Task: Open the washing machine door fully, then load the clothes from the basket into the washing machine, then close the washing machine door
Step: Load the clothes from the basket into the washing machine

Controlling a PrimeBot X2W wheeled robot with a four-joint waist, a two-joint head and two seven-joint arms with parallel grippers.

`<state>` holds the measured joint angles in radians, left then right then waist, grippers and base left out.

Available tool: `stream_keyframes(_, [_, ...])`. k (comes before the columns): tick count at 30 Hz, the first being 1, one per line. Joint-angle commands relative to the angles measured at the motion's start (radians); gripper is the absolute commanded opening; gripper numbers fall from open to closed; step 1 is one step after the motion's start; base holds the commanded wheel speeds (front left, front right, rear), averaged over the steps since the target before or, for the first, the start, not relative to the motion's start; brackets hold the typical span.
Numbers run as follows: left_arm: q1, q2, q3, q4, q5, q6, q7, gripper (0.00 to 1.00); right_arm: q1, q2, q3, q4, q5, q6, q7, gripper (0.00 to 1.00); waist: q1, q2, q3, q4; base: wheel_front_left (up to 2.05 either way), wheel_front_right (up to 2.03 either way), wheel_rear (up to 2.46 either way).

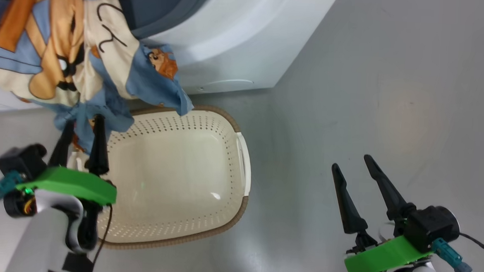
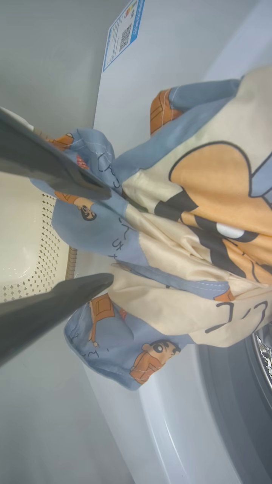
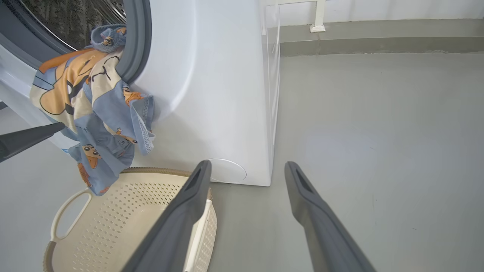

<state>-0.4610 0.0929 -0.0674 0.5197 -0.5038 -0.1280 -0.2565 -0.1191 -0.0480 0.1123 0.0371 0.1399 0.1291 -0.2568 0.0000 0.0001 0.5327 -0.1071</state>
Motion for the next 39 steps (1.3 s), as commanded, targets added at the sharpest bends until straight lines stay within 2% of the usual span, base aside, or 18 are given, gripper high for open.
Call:
stream_keyframes(1, [-0.031,0.041,0.015,-0.001,-0.023,-0.002,-0.005,1.0,-0.016,-0.002,0.029,-0.024,0.02,0.002,-0.005,1.0,0.0,-0.0001,0.03,-0.021,0.0,0.0,0.0])
stream_keyframes(11, [-0.141,0.111,-0.063,0.066,-0.159,-0.003,-0.005,1.0,-0.049,-0.002,0.062,-0.022,0.015,0.002,-0.005,1.0,0.0,-0.0001,0.089,-0.053,0.0,0.0,0.0])
stream_keyframes(17, [-0.189,0.146,-0.088,0.065,-0.2,-0.003,-0.005,1.0,-0.051,-0.002,0.062,-0.022,0.007,0.002,-0.005,1.0,0.0,-0.0001,0.116,-0.064,0.0,0.0,0.0])
stream_keyframes(27, [-0.243,0.15,-0.125,0.046,-0.221,-0.003,-0.005,1.0,-0.059,-0.002,0.064,-0.02,0.003,0.002,-0.005,1.0,0.0,-0.0001,0.142,-0.068,0.0,0.0,0.0])
stream_keyframes(36, [-0.3,0.152,-0.078,0.064,-0.185,-0.003,-0.005,1.0,-0.068,-0.002,0.081,-0.016,-0.006,0.002,-0.005,1.0,0.0,-0.0001,0.161,-0.079,0.0,0.0,0.0])
stream_keyframes(37, [-0.307,0.152,-0.065,0.064,-0.175,-0.003,-0.005,0.93,-0.069,-0.002,0.083,-0.016,-0.006,0.002,-0.005,1.0,0.0,-0.0001,0.163,-0.081,0.0,0.0,0.0])
stream_keyframes(38, [-0.313,0.15,-0.056,0.065,-0.165,-0.003,-0.005,0.69,-0.071,-0.002,0.083,-0.016,-0.006,0.002,-0.005,1.0,0.0,-0.0001,0.165,-0.082,0.0,0.0,0.0])
stream_keyframes(39, [-0.319,0.148,-0.049,0.066,-0.156,-0.003,-0.005,0.53,-0.072,-0.002,0.083,-0.016,-0.006,0.002,-0.005,1.0,0.0,-0.0001,0.167,-0.083,0.0,0.0,0.0])
